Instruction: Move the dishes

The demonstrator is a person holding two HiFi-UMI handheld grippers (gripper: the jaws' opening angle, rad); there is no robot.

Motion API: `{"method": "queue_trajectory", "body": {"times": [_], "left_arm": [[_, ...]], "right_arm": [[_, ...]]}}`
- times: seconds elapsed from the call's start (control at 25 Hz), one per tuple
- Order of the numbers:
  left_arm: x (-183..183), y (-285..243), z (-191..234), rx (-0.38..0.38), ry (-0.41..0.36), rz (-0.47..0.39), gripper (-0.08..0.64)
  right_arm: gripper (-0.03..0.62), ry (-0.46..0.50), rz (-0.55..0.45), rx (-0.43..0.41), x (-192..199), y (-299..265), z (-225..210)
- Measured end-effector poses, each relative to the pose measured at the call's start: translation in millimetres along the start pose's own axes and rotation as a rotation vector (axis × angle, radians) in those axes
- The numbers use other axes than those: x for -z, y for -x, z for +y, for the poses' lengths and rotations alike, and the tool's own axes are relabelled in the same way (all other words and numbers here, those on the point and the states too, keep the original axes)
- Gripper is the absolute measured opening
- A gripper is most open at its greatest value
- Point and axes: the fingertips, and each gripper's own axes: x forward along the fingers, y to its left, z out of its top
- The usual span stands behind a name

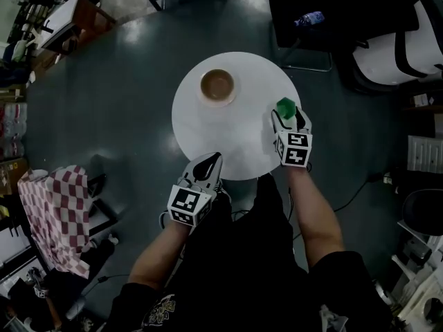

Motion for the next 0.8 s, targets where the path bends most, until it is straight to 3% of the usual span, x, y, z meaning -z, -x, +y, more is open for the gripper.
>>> {"method": "queue_trajectory", "body": {"times": [0.8], "left_arm": [[15.0,11.6,-2.8,-0.02,0.003,0.014,0.005]], "right_arm": [[0.305,-0.001,0.066,-0.023,43.4,3.7,-1.9]]}}
